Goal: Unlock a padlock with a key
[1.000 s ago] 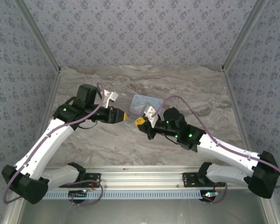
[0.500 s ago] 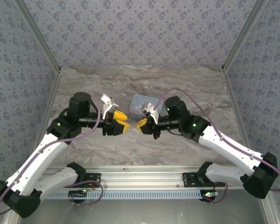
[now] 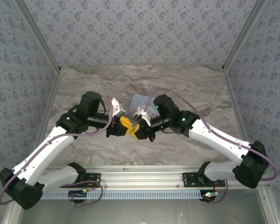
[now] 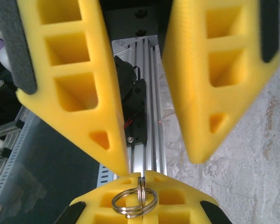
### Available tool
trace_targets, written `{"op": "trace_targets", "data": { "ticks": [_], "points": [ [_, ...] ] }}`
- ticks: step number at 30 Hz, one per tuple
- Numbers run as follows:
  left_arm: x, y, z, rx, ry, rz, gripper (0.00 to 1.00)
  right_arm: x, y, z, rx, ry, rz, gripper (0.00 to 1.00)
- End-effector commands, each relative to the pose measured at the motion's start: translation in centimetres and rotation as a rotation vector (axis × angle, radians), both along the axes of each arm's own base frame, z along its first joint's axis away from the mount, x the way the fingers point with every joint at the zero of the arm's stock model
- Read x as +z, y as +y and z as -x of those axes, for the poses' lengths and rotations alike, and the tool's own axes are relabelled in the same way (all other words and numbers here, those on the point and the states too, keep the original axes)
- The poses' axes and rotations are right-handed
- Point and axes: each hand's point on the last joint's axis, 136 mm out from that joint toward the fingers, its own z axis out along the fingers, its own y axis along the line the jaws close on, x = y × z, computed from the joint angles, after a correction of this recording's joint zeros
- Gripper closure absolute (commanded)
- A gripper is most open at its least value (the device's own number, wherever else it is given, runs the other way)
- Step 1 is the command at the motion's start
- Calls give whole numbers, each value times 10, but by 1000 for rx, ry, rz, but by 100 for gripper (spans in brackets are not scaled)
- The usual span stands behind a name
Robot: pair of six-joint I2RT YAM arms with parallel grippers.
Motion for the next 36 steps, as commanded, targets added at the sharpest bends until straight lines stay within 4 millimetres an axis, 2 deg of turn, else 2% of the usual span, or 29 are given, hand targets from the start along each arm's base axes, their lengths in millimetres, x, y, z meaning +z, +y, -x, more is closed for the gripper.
{"op": "trace_targets", "data": {
  "ticks": [1,12,17,20,24,30,32,35,36],
  "points": [
    [8,-2,8,-59,-13,18,70,14,3,4,44,-25,-32,100],
    [1,-10,11,-97,100,11,82,10,5,0,24,-60,-14,100],
    [-9,-12,13,-102,148,-7,86,6,4,-1,12,-68,7,100],
    [-15,-14,11,-90,200,-24,99,1,4,-4,5,-71,10,100],
    [-23,-17,5,-45,250,-44,100,-4,7,-12,-16,-66,15,100],
    [-42,-15,-24,97,344,-42,100,-9,0,-45,-164,-59,37,81],
    [-47,-11,-37,157,380,-19,100,-11,-5,-57,-228,-53,36,66],
    [-49,-2,-56,248,418,19,100,-13,-12,-69,-302,-46,25,50],
    [-49,2,-62,283,428,30,100,-14,-14,-73,-323,-42,21,48]
  ]
}}
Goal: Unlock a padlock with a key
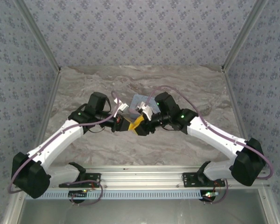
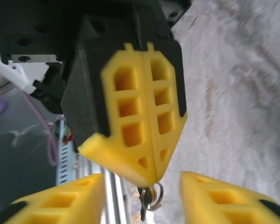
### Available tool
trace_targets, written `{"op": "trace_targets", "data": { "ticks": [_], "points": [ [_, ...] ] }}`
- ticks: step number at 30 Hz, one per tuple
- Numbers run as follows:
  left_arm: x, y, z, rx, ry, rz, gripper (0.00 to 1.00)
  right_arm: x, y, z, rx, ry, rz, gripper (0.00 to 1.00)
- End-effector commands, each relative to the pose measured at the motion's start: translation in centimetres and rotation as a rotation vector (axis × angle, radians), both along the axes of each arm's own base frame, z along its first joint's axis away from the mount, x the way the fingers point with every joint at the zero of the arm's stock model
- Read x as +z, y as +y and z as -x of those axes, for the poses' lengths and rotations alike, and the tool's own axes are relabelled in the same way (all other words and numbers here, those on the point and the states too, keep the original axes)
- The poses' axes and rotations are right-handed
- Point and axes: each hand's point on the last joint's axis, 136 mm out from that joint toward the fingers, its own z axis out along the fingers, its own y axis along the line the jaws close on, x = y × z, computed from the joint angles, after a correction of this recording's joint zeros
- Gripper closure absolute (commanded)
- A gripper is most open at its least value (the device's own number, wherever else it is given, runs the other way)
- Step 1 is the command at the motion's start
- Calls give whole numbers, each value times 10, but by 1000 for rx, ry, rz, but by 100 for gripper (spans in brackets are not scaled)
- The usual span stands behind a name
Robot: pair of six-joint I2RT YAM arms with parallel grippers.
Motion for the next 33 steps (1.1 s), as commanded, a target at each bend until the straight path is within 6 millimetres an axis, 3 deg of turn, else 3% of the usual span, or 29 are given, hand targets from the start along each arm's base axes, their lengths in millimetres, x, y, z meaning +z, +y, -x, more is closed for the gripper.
{"op": "trace_targets", "data": {
  "ticks": [1,5,10,18,25,28,33],
  "points": [
    [10,7,-26,134,28,59,100,12,-6,-19,-109,-31,-62,46],
    [8,23,-48,271,61,85,100,17,-19,-36,-233,-13,-102,41],
    [15,34,-64,404,93,153,100,14,-42,-70,-549,138,-176,43],
    [40,37,-74,545,189,339,100,14,-23,-72,-674,333,-393,53],
    [46,24,-69,551,231,375,100,34,-1,-66,-623,347,-444,53],
    [50,20,-69,548,256,408,100,36,1,-66,-618,345,-444,54],
    [52,17,-70,548,278,428,100,38,-3,-68,-637,349,-479,65]
  ]
}}
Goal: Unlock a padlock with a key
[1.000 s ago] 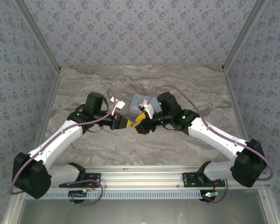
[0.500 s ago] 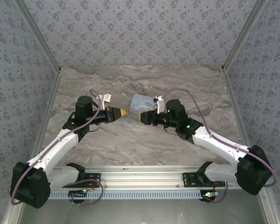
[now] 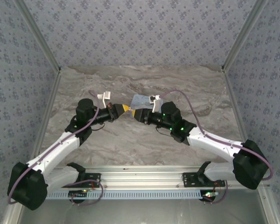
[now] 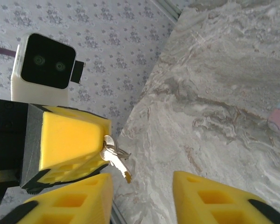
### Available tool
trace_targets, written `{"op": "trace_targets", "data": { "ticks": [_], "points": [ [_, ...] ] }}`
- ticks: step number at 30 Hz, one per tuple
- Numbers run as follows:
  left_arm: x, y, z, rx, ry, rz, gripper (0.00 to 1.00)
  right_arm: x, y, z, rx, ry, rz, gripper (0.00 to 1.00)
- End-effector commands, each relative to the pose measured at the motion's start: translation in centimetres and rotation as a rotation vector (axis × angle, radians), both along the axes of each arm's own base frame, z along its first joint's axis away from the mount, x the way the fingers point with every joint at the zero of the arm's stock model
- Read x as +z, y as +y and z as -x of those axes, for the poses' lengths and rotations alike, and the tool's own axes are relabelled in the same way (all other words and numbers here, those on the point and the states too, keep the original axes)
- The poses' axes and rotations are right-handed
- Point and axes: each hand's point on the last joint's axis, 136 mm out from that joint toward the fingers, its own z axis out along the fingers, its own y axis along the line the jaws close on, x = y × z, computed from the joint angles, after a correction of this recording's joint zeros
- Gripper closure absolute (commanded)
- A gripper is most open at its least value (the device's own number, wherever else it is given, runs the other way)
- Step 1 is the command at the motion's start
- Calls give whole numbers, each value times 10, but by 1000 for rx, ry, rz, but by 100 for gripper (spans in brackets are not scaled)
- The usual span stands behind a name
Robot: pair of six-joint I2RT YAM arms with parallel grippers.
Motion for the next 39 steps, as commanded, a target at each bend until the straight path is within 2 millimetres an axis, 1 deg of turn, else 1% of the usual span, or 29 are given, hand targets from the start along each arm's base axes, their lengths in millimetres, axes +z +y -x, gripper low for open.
{"op": "trace_targets", "data": {
  "ticks": [1,5,9,12,14,18,19,21,24,26,35,39],
  "points": [
    [13,-3,-2,6,-17,51,100,23,-1,-6,-37,-33,-77,67],
    [10,-5,0,1,0,64,100,28,-2,-5,-26,-44,-98,68],
    [7,-7,0,1,10,85,100,27,-1,-4,-22,-41,-97,64],
    [8,-8,2,-3,13,94,100,27,-2,-6,-30,-42,-99,64],
    [8,-8,3,-7,15,95,100,28,-3,-7,-34,-44,-103,67],
    [6,-8,5,-11,22,96,100,30,-3,-9,-34,-44,-115,77],
    [5,-7,5,-8,23,97,100,30,-2,-9,-32,-44,-117,77],
    [5,-5,6,2,23,98,100,30,-1,-8,-26,-38,-119,76],
    [7,-3,6,16,19,102,100,25,-1,-5,-22,-26,-115,70],
    [9,-2,6,21,15,105,100,23,-1,-3,-21,-19,-119,69],
    [17,-1,6,23,5,119,100,21,2,-1,-13,-19,-124,70],
    [16,-1,7,25,5,120,100,25,5,-1,-1,-25,-138,74]
  ]
}}
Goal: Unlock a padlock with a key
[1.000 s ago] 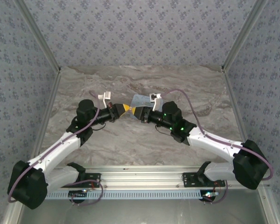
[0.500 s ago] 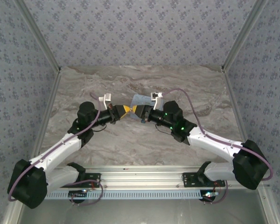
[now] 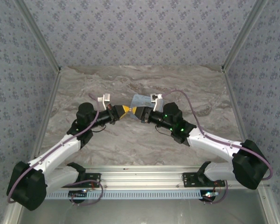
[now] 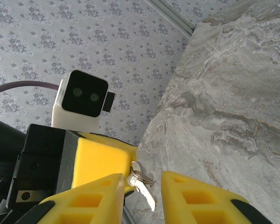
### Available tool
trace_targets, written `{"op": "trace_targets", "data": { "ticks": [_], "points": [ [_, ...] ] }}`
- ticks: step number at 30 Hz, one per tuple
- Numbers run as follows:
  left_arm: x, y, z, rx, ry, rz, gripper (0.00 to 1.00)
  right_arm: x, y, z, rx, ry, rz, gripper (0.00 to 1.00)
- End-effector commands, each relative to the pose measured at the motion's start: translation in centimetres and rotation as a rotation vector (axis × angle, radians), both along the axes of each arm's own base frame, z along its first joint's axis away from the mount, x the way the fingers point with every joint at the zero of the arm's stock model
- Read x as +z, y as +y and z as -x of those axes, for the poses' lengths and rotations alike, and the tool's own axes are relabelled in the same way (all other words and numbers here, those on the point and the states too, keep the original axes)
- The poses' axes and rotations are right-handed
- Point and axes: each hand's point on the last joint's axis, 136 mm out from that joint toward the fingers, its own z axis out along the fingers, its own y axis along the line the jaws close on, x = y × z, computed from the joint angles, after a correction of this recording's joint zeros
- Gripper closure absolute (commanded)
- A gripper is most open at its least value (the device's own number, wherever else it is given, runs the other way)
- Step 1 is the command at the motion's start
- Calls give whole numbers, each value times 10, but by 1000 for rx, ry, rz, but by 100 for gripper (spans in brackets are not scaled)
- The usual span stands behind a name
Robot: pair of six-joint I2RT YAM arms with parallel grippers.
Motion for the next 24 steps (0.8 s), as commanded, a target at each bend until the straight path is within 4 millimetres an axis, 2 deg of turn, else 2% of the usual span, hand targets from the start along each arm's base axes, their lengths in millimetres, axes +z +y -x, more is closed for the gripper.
{"op": "trace_targets", "data": {
  "ticks": [1,9,18,23,24],
  "points": [
    [19,2,2,12,-51,33,100,9,5,2,18,-19,-34,74],
    [27,5,3,25,-69,42,100,4,9,5,33,-5,-34,72],
    [20,4,6,10,-58,29,100,15,4,7,33,-61,-43,100],
    [14,4,10,-3,-59,-8,100,21,-5,12,48,-127,-14,100],
    [12,5,11,-6,-64,-23,94,24,-8,14,59,-146,1,100]
  ]
}}
